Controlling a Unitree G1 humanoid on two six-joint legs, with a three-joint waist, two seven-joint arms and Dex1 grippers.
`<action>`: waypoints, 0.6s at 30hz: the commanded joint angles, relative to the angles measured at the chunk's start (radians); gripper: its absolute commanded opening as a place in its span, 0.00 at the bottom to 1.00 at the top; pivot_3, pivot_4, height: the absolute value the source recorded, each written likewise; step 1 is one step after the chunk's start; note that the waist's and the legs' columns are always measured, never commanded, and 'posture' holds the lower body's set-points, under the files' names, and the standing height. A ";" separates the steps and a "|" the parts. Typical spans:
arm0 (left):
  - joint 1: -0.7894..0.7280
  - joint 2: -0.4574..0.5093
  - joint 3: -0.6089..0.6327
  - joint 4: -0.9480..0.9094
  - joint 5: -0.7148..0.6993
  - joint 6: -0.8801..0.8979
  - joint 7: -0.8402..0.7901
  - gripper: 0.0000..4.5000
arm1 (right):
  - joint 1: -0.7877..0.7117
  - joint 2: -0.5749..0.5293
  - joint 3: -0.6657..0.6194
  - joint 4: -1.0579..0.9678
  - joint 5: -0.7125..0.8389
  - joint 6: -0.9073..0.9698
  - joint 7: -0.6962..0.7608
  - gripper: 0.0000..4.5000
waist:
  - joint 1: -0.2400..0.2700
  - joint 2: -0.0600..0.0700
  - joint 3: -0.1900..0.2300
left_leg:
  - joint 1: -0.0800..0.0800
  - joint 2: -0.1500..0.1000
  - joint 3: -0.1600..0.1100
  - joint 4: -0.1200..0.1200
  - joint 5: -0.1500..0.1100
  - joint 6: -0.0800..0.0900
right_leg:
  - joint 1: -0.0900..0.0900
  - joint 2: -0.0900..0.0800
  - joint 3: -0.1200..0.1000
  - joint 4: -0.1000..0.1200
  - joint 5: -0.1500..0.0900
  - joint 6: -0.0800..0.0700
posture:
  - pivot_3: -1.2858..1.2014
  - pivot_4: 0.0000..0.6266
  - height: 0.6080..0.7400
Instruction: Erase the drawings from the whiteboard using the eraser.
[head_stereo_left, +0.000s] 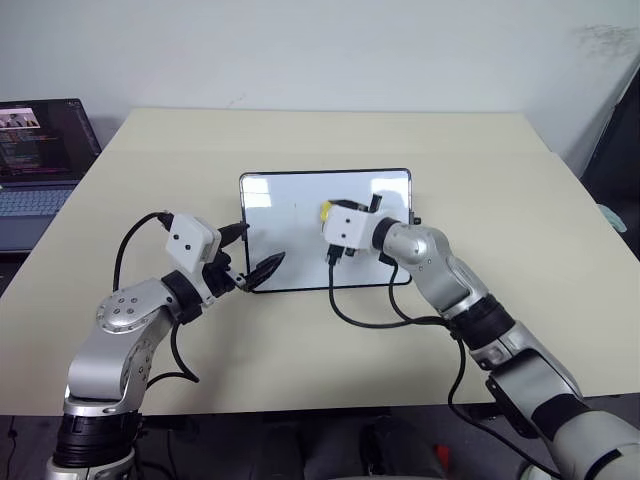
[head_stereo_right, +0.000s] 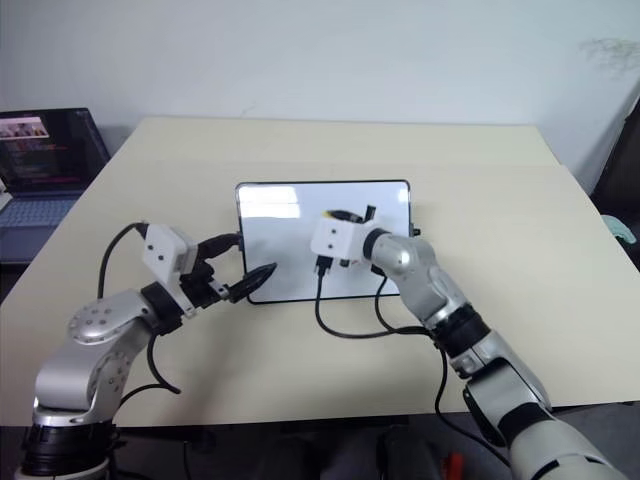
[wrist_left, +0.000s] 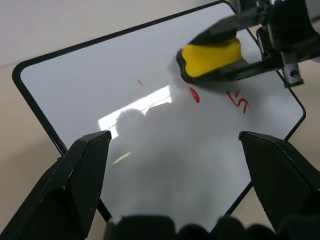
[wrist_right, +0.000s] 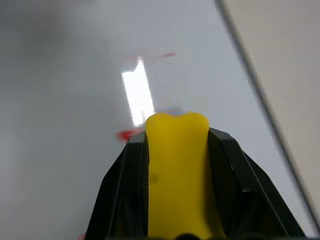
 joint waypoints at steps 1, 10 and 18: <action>-0.017 0.002 0.011 -0.017 -0.009 -0.018 -0.002 1.00 | 0.045 -0.022 0.036 0.030 -0.021 0.062 0.077 0.29 | -0.001 0.000 0.000 | 0.001 0.000 0.000 0.000 0.000 0.000 | 0.000 0.000 0.000 0.000 0.000 0.000 | 0.52 0.24 1.00; -0.017 0.004 0.018 -0.017 -0.020 -0.011 -0.002 1.00 | -0.055 0.027 -0.066 0.106 -0.035 0.010 -0.184 0.29 | 0.000 0.000 0.000 | 0.004 0.000 0.000 0.000 0.001 0.001 | 0.001 0.001 0.001 0.002 0.002 0.000 | 0.52 0.24 1.00; -0.014 0.003 0.017 -0.022 -0.024 -0.008 0.001 1.00 | -0.009 0.009 0.005 0.076 -0.002 0.020 -0.003 0.29 | -0.001 0.000 0.000 | 0.001 0.000 0.001 -0.002 0.001 0.001 | 0.000 0.001 0.002 -0.001 0.001 0.000 | 0.52 0.24 1.00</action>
